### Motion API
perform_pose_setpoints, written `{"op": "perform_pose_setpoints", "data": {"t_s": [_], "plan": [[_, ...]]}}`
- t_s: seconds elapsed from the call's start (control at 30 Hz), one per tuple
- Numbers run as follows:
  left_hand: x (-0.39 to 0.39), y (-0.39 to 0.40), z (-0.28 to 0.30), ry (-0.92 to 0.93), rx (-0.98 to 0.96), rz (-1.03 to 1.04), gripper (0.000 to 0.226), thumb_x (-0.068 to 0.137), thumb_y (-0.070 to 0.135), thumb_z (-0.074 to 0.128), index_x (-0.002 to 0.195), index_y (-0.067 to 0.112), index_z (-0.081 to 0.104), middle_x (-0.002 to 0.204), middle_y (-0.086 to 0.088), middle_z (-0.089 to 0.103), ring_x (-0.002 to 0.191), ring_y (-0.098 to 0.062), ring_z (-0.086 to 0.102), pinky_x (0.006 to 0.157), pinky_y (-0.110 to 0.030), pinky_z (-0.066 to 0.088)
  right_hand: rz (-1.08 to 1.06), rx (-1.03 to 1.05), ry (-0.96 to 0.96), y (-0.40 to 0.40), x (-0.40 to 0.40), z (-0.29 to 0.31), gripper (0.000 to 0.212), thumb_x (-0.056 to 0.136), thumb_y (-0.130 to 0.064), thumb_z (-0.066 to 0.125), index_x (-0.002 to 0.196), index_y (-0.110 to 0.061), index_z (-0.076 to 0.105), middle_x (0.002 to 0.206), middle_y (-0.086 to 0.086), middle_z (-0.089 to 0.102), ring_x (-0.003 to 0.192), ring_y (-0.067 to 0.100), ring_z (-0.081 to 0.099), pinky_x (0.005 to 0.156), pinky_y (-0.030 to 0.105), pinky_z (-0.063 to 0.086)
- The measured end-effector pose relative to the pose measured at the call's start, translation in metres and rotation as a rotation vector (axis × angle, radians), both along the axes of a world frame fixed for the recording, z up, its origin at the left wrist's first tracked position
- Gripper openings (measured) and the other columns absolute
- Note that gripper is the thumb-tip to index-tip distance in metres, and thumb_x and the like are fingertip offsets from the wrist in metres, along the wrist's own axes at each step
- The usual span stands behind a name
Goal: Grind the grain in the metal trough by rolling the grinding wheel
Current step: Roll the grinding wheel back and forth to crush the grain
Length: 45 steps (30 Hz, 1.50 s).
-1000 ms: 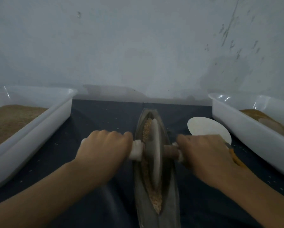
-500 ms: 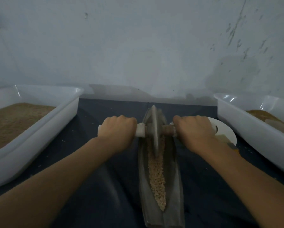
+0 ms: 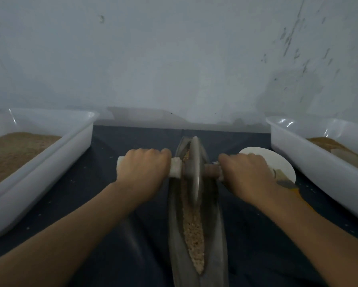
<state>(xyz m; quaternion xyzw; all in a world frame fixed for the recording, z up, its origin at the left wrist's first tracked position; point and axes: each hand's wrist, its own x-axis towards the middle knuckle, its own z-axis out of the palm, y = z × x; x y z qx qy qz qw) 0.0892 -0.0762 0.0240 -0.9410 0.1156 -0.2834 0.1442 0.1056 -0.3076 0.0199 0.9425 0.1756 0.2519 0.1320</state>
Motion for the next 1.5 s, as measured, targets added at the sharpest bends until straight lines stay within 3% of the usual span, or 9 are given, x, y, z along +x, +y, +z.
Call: {"op": "perform_pose_setpoints", "data": {"t_s": [0.1, 0.27, 0.47, 0.67, 0.9, 1.0, 1.17, 1.33, 1.5], "plan": [[0.022, -0.005, 0.004, 0.016, -0.037, 0.004, 0.029, 0.082, 0.019, 0.061, 0.079, 0.021, 0.032, 0.078, 0.003, 0.060, 0.060, -0.022, 0.051, 0.051, -0.030, 0.023, -0.025, 0.022, 0.023, 0.003, 0.025, 0.004, 0.026, 0.084, -0.029, 0.058, 0.079, -0.024, 0.033, 0.079, 0.002, 0.061, 0.070, 0.028, 0.058, 0.054, 0.033, 0.028], [-0.010, 0.001, 0.008, 0.107, -0.039, -0.064, 0.034, 0.080, 0.022, 0.062, 0.081, 0.022, 0.028, 0.067, 0.006, 0.042, 0.054, -0.017, 0.031, 0.053, -0.032, 0.029, -0.006, 0.023, 0.113, -0.006, -0.017, -0.002, 0.039, 0.081, -0.037, 0.063, 0.074, -0.030, 0.025, 0.059, -0.009, 0.033, 0.054, 0.016, 0.039, 0.053, 0.030, 0.028], [-0.069, 0.019, 0.000, 0.074, -0.016, -0.232, 0.056, 0.034, 0.022, 0.087, 0.067, 0.022, 0.042, 0.049, 0.007, 0.044, 0.035, -0.015, 0.036, 0.042, -0.022, 0.017, 0.014, -0.098, 0.077, -0.006, -0.082, 0.006, 0.041, 0.067, -0.026, 0.072, 0.074, -0.029, 0.032, 0.061, -0.007, 0.052, 0.049, 0.016, 0.048, 0.049, 0.031, 0.039], [-0.015, 0.011, -0.015, 0.018, -0.086, -0.033, 0.031, 0.080, 0.028, 0.062, 0.079, 0.025, 0.031, 0.068, 0.008, 0.046, 0.054, -0.016, 0.040, 0.051, -0.029, 0.026, -0.040, -0.063, 0.076, 0.012, -0.022, 0.015, 0.022, 0.082, -0.022, 0.062, 0.084, -0.023, 0.040, 0.081, -0.002, 0.062, 0.070, 0.023, 0.061, 0.056, 0.033, 0.038], [-0.003, 0.001, 0.004, 0.073, -0.043, -0.053, 0.029, 0.083, 0.023, 0.059, 0.082, 0.023, 0.030, 0.079, 0.004, 0.056, 0.066, -0.023, 0.054, 0.056, -0.032, 0.029, -0.026, 0.015, 0.110, 0.007, -0.016, 0.011, 0.024, 0.085, -0.026, 0.060, 0.084, -0.024, 0.036, 0.074, -0.005, 0.051, 0.064, 0.020, 0.051, 0.058, 0.032, 0.036], [-0.041, 0.010, 0.000, 0.083, -0.037, -0.132, 0.044, 0.071, 0.026, 0.071, 0.079, 0.026, 0.028, 0.063, 0.008, 0.034, 0.050, -0.015, 0.033, 0.049, -0.029, 0.025, 0.023, 0.037, 0.151, -0.003, -0.058, 0.007, 0.034, 0.081, -0.030, 0.064, 0.081, -0.030, 0.030, 0.069, -0.009, 0.044, 0.058, 0.014, 0.047, 0.058, 0.031, 0.040], [-0.066, 0.020, -0.006, 0.107, -0.043, -0.221, 0.056, 0.031, 0.017, 0.087, 0.066, 0.021, 0.044, 0.049, 0.005, 0.045, 0.035, -0.017, 0.040, 0.039, -0.024, 0.023, 0.101, 0.009, 0.047, -0.001, -0.087, 0.016, 0.047, 0.043, -0.016, 0.086, 0.066, -0.021, 0.046, 0.051, -0.003, 0.051, 0.037, 0.019, 0.046, 0.041, 0.027, 0.029], [-0.017, 0.009, -0.013, 0.037, -0.062, -0.022, 0.031, 0.079, 0.025, 0.063, 0.079, 0.024, 0.031, 0.075, 0.004, 0.058, 0.059, -0.020, 0.054, 0.051, -0.030, 0.029, 0.000, -0.070, 0.004, 0.013, -0.031, 0.015, 0.021, 0.079, -0.021, 0.064, 0.087, -0.022, 0.045, 0.082, -0.001, 0.062, 0.067, 0.022, 0.059, 0.054, 0.031, 0.029], [0.000, -0.001, -0.003, 0.029, -0.053, -0.032, 0.024, 0.085, 0.023, 0.057, 0.081, 0.021, 0.033, 0.081, 0.000, 0.060, 0.067, -0.024, 0.057, 0.054, -0.033, 0.027, -0.053, -0.022, 0.015, 0.012, -0.003, 0.011, 0.016, 0.086, -0.022, 0.056, 0.090, -0.020, 0.042, 0.087, 0.000, 0.063, 0.074, 0.025, 0.061, 0.056, 0.033, 0.035]]}}
